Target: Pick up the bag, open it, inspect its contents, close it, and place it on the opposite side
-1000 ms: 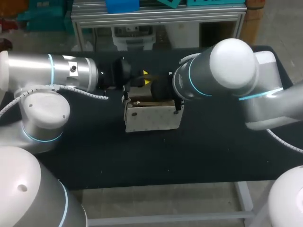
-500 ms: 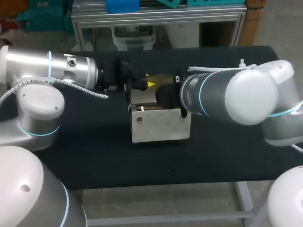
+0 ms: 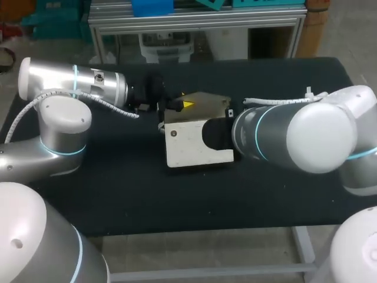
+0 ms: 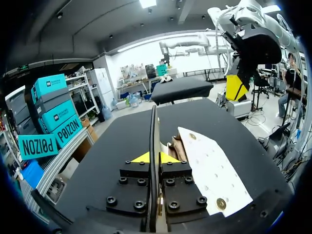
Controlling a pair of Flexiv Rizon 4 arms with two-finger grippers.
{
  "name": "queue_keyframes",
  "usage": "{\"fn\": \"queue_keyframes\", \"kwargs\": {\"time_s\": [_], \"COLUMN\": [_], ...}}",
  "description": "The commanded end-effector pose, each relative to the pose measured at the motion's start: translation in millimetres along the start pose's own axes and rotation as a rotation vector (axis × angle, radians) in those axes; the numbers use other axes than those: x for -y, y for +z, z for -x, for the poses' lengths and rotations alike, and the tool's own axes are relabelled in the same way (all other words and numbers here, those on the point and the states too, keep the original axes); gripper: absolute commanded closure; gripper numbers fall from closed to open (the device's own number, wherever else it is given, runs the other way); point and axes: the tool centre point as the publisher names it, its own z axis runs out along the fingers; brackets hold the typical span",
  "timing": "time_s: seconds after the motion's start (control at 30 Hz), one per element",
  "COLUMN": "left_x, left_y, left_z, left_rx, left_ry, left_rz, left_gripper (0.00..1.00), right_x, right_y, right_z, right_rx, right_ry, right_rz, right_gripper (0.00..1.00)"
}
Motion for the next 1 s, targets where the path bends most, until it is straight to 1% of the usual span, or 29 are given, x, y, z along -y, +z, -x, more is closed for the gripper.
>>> {"fn": "queue_keyframes", "kwargs": {"time_s": [0.03,0.27,0.47,0.57,0.67,0.8,1.0], "left_x": [-17.6,-30.1,-40.1,-44.9,-47.3,-48.1,-48.6], "left_y": [22.1,20.5,17.1,15.3,15.4,17.9,16.8], "left_z": [12.5,4.8,-8.9,-17.5,-25.5,-34.8,-34.4], "left_rx": [-0.024,-0.004,0.051,0.090,0.108,0.112,0.111], "left_ry": [0.007,0.078,0.124,0.190,0.241,0.297,0.295], "left_rz": [-0.031,-0.045,-0.043,-0.031,-0.034,-0.031,-0.026], "left_gripper": [1.00,1.00,1.00,1.00,1.00,1.00,1.00], "right_x": [4.0,5.0,3.3,4.3,3.8,2.1,4.8], "right_y": [7.8,19.1,31.7,39.4,46.4,57.3,68.3], "right_z": [-15.0,-32.1,-45.1,-52.0,-57.7,-65.0,-73.7], "right_rx": [0.068,0.054,0.038,0.026,0.010,-0.018,-0.031], "right_ry": [0.014,0.032,0.038,0.052,0.063,0.068,0.089], "right_rz": [-0.007,-0.020,-0.040,-0.043,-0.038,-0.052,-0.057], "right_gripper": [1.00,1.00,1.00,1.00,1.00,1.00,1.00]}}
